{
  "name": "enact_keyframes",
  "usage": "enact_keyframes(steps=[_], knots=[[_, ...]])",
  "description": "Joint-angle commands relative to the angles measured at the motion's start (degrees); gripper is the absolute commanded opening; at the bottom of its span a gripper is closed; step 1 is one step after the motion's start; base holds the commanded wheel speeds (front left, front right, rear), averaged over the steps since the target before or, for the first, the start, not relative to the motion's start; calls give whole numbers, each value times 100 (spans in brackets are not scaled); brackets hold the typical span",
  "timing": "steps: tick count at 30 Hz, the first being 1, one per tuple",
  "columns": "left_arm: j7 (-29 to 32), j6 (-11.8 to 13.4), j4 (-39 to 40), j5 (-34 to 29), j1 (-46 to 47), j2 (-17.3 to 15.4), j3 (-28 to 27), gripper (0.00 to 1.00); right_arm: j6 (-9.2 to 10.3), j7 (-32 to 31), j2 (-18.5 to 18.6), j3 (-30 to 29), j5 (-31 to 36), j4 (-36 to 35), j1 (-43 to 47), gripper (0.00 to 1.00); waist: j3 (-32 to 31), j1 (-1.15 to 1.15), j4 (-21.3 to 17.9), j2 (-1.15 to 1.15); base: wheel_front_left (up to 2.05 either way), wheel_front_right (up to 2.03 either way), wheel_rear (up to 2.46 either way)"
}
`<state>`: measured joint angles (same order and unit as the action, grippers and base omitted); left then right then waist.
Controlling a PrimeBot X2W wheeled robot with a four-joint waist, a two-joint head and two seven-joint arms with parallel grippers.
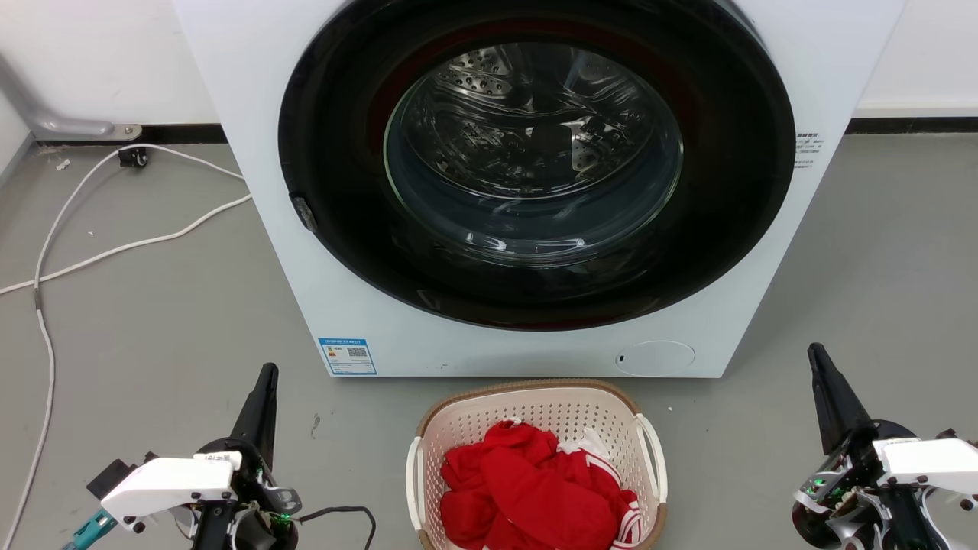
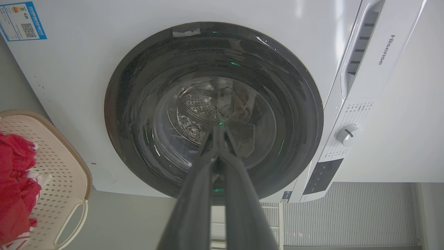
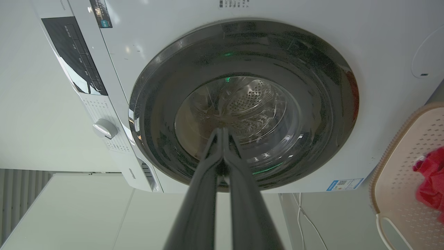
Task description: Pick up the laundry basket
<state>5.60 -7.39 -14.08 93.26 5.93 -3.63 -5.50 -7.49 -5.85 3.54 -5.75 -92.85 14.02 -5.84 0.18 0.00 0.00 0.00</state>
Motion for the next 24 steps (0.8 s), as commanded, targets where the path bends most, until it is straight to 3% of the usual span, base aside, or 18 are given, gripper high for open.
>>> enact_keyframes(steps=[1,24], knots=[[20,-18,-3,-43,46,-4,-8,0,0,-11,-12,-8,18,7,-64,0,0,0,0,0,0,0,0],[41,-18,-5,-60,47,19,-37,0,0,-23,-30,-30,39,8,-67,0,0,0,0,0,0,0,0]])
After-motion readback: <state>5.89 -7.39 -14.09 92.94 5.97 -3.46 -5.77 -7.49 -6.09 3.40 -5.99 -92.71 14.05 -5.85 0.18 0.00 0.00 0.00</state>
